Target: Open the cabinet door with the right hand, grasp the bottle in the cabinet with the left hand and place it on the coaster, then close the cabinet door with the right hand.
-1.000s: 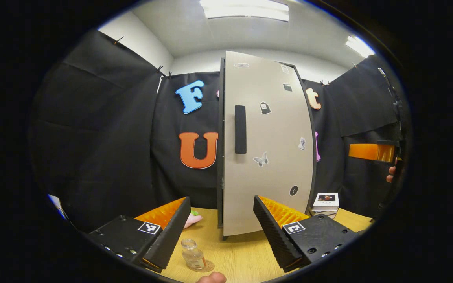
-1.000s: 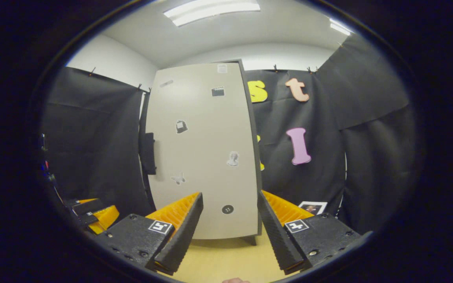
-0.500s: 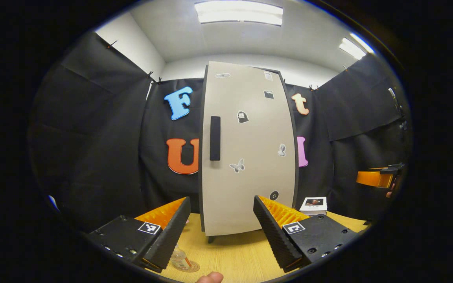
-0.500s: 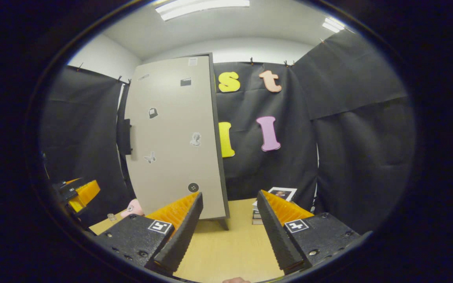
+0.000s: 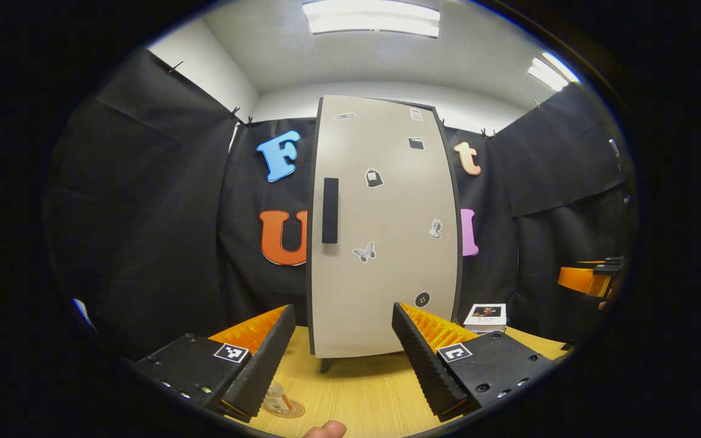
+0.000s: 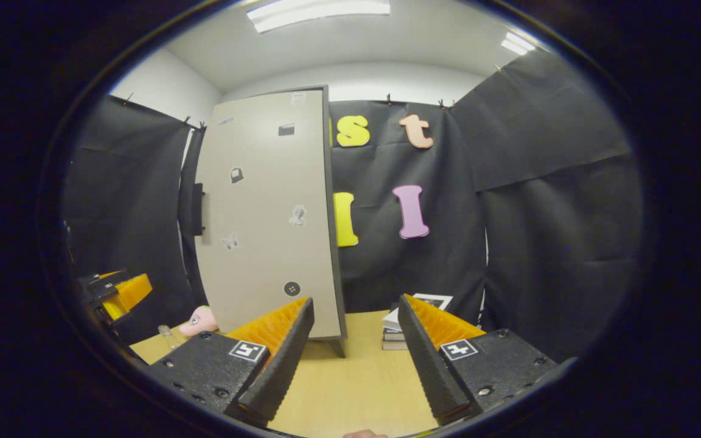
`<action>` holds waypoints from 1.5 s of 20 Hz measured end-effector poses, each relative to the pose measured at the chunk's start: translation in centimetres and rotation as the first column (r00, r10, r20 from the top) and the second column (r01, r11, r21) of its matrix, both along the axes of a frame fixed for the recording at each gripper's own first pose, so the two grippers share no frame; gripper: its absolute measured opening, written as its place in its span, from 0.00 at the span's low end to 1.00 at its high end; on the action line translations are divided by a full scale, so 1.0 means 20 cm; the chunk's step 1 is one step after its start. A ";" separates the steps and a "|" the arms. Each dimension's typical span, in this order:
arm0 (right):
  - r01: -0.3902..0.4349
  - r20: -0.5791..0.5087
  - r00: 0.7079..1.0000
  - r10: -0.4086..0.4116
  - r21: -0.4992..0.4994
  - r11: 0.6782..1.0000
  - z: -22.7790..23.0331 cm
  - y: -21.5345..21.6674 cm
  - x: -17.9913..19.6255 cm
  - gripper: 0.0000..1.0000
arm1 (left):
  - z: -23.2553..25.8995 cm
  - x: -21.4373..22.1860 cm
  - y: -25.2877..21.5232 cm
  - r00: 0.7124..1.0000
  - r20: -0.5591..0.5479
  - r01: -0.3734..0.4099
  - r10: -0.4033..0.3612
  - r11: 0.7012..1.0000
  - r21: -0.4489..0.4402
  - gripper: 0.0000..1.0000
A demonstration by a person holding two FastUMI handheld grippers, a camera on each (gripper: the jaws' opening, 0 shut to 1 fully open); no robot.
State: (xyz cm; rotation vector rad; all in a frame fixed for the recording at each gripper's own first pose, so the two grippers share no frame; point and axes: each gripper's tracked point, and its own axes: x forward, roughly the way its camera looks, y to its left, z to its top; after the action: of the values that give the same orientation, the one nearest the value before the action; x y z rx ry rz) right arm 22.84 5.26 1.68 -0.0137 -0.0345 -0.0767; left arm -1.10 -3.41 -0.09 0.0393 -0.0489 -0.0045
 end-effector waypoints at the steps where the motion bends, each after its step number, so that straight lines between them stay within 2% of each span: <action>1: -0.006 -0.003 1.000 0.006 0.004 1.000 0.00 0.01 0.01 0.89 | -0.01 0.00 0.00 1.000 -0.003 -0.004 0.004 1.000 0.002 0.97; 14: -0.026 -0.008 1.000 0.026 0.018 0.999 -0.01 0.05 0.07 0.90 | 0.03 0.04 -0.02 1.000 0.019 0.007 -0.008 1.000 0.015 0.97; 30: -0.034 -0.004 0.999 0.034 0.010 0.999 -0.01 0.10 0.06 0.90 | 0.04 0.02 -0.03 0.999 0.018 0.034 -0.034 0.999 0.004 0.97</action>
State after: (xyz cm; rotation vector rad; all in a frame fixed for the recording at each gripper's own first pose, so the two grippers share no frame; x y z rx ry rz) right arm 23.97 7.20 1.40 -0.0032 -0.0301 -0.0433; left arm -0.61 -4.09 0.68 0.0425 -0.0678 -0.0381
